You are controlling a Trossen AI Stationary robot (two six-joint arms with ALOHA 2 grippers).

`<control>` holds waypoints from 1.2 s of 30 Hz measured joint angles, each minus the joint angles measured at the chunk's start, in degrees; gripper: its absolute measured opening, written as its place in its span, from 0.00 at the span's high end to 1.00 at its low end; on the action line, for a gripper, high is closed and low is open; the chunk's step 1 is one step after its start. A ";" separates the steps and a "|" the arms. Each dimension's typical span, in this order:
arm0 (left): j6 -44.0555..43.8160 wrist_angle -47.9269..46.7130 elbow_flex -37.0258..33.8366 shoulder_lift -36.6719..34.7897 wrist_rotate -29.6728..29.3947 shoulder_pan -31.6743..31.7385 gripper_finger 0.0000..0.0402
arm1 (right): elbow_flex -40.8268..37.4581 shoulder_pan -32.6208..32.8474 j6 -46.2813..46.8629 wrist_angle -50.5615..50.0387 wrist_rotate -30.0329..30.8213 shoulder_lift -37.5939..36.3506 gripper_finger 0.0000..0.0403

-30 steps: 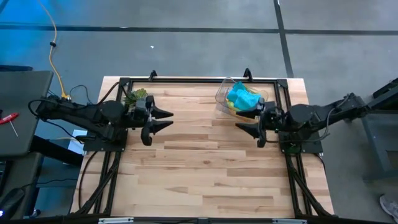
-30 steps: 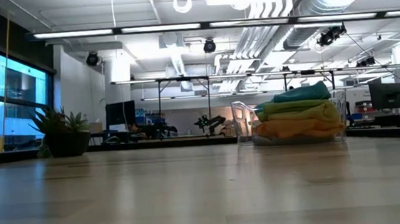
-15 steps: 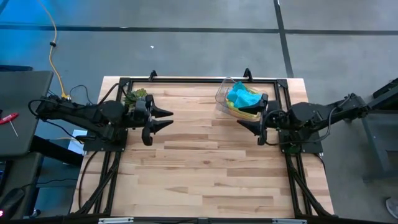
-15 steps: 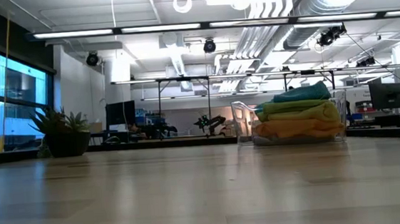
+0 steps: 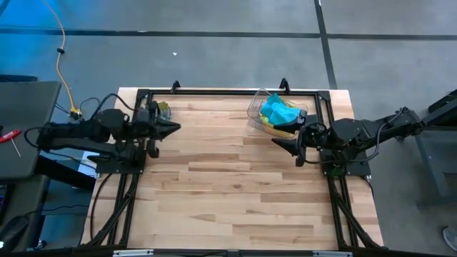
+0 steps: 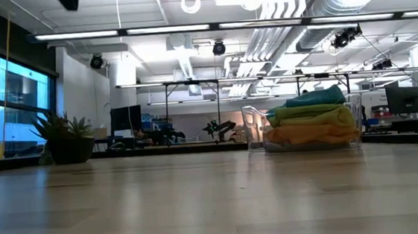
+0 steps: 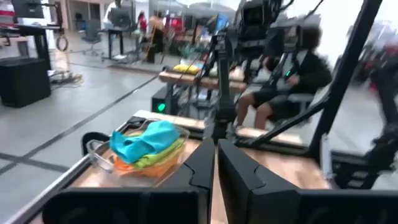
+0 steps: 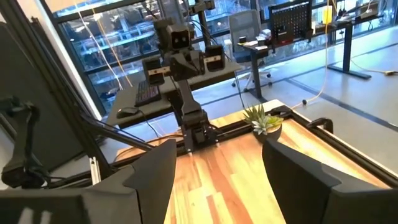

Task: Fold microfiber towels
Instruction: Return to Home Position

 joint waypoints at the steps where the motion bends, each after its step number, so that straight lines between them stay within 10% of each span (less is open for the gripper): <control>1: -1.03 1.36 -2.19 -2.04 1.10 0.69 0.97 | 0.02 0.00 0.27 -0.03 0.01 0.00 0.43; 12: -14.51 14.44 -26.03 -18.19 6.24 -0.90 1.00 | 0.04 0.00 -1.32 -1.99 0.00 0.00 0.57; 22: -16.92 16.61 -36.12 -30.59 5.92 -3.00 1.00 | 0.04 0.00 4.04 -10.07 -0.27 0.04 0.97; 36: -14.97 11.02 -39.19 -32.41 6.89 -2.80 1.00 | 0.04 0.00 18.63 -15.89 -0.81 -0.76 1.00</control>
